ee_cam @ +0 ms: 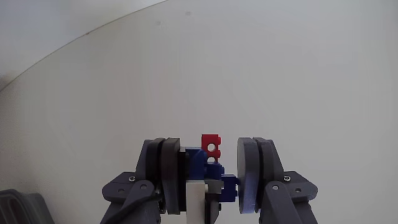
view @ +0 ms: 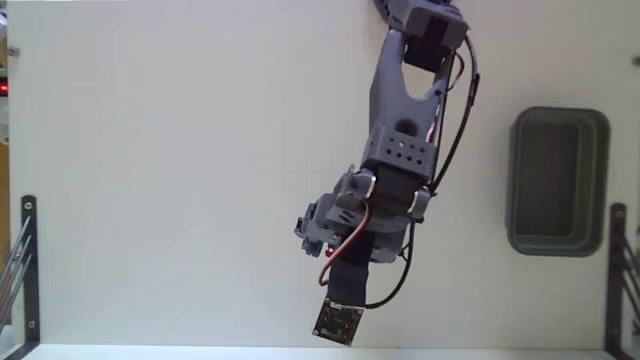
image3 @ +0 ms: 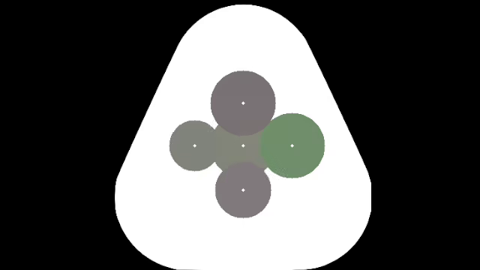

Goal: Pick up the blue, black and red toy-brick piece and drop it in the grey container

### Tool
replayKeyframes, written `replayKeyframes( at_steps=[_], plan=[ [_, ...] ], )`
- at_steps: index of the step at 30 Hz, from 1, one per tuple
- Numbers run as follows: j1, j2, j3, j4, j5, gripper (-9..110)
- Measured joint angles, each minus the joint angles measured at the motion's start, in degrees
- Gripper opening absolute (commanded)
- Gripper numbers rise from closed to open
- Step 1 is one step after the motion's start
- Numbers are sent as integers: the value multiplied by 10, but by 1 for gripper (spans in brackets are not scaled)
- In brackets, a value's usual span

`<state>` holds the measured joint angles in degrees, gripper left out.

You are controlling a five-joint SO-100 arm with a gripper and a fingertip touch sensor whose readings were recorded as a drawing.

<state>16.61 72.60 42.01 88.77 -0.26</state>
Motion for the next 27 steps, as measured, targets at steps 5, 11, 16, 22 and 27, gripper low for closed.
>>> replayKeyframes(
  at_steps=[5, 11, 16, 22, 27],
  plan=[
    [0, 0, 0, 0, 0, 45],
    [0, 0, 0, 0, 0, 45],
    [-5, 0, 0, 0, 1, 45],
    [-21, 0, 0, 0, 1, 45],
    [-43, 0, 4, -1, 1, 45]
  ],
)
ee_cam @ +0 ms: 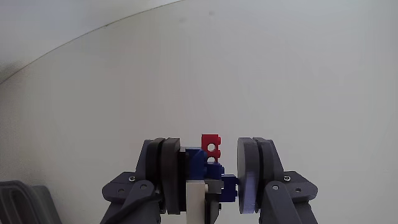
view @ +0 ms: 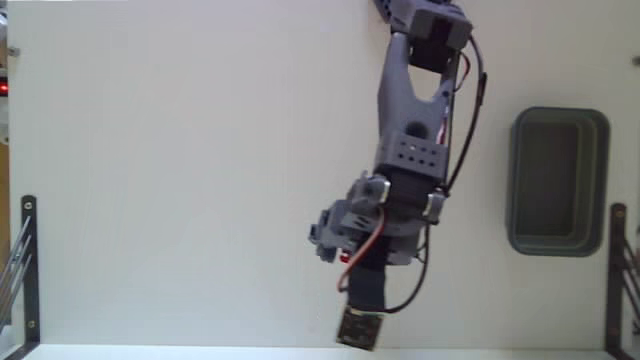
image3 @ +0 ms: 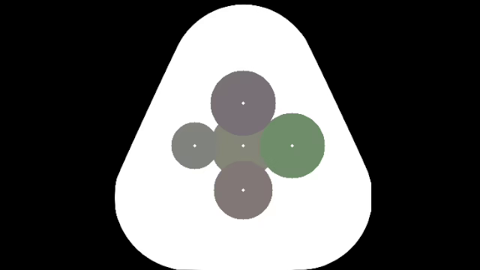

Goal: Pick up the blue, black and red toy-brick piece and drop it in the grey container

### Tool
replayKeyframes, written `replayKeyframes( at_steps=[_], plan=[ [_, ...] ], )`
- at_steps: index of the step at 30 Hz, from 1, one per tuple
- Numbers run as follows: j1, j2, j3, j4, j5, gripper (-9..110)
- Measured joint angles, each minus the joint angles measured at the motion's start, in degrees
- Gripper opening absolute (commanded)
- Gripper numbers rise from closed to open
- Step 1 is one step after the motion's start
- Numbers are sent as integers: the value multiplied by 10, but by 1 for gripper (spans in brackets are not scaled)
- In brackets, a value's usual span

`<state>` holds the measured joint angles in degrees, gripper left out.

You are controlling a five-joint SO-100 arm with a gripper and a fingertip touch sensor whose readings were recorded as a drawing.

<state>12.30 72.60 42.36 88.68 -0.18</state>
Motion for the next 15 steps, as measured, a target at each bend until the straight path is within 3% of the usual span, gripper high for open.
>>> replayKeyframes(
  at_steps=[15],
  plan=[
    [-103, 10, 47, -2, -1, 45]
  ],
)
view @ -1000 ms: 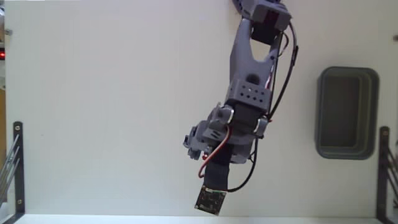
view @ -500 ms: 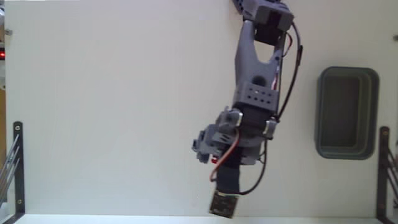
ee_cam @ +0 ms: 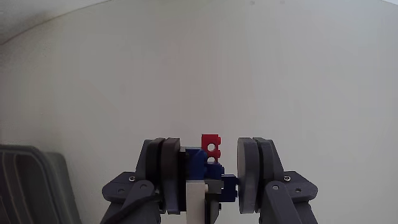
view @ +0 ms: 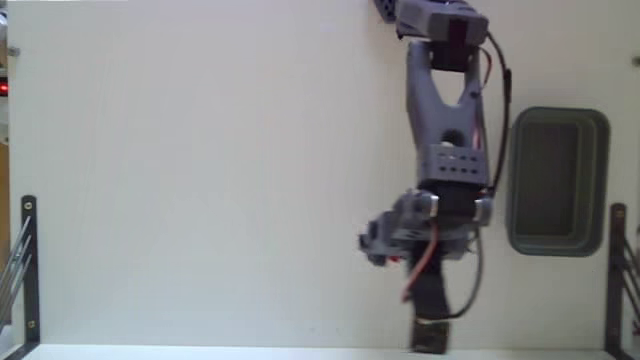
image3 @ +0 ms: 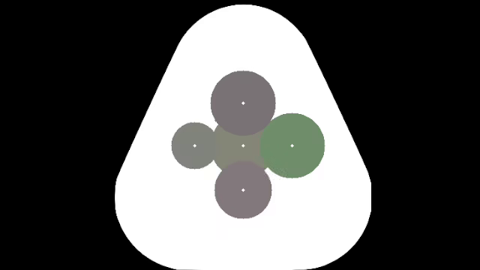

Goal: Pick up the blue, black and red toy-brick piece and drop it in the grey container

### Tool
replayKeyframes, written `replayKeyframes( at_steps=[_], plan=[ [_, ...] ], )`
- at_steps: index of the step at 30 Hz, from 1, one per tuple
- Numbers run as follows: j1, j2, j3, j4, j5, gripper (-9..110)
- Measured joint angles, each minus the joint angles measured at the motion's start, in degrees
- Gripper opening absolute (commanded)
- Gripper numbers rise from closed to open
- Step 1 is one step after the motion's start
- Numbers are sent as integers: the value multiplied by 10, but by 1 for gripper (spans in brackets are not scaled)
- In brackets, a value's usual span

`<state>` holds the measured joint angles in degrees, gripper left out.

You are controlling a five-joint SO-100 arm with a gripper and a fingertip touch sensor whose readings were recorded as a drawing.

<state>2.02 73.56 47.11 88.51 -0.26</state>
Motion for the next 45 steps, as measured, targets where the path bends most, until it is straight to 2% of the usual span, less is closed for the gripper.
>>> replayKeyframes(
  at_steps=[33, 45],
  plan=[
    [-279, 96, 133, -41, 0, 45],
    [-346, 128, 173, -53, 0, 45]
  ],
)
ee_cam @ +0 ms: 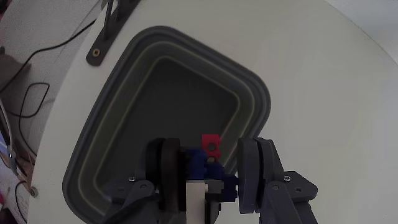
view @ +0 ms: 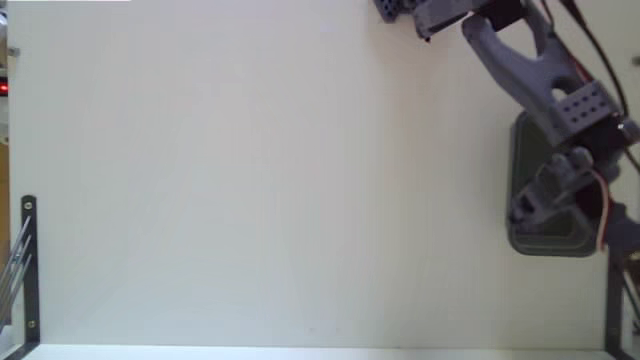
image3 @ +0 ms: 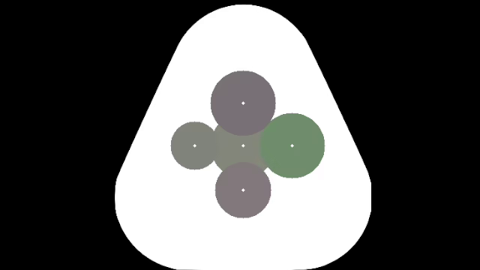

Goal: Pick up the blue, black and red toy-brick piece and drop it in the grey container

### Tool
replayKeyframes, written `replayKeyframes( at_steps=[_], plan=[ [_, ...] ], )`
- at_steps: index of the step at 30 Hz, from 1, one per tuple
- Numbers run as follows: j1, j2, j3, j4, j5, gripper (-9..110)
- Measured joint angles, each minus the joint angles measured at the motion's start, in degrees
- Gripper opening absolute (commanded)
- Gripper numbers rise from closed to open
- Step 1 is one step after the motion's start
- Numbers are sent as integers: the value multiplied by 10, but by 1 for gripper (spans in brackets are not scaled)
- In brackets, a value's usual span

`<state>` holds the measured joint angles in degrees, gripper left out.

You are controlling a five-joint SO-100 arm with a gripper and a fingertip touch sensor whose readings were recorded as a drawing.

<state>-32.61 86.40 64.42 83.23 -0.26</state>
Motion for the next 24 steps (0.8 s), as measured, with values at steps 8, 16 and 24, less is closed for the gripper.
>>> replayKeyframes(
  at_steps=[8, 16, 24],
  plan=[
    [-27, 11, 8, -9, 0, 45],
    [-37, 20, 8, -10, 0, 45],
    [-37, 20, 8, -11, 0, 45]
  ],
)
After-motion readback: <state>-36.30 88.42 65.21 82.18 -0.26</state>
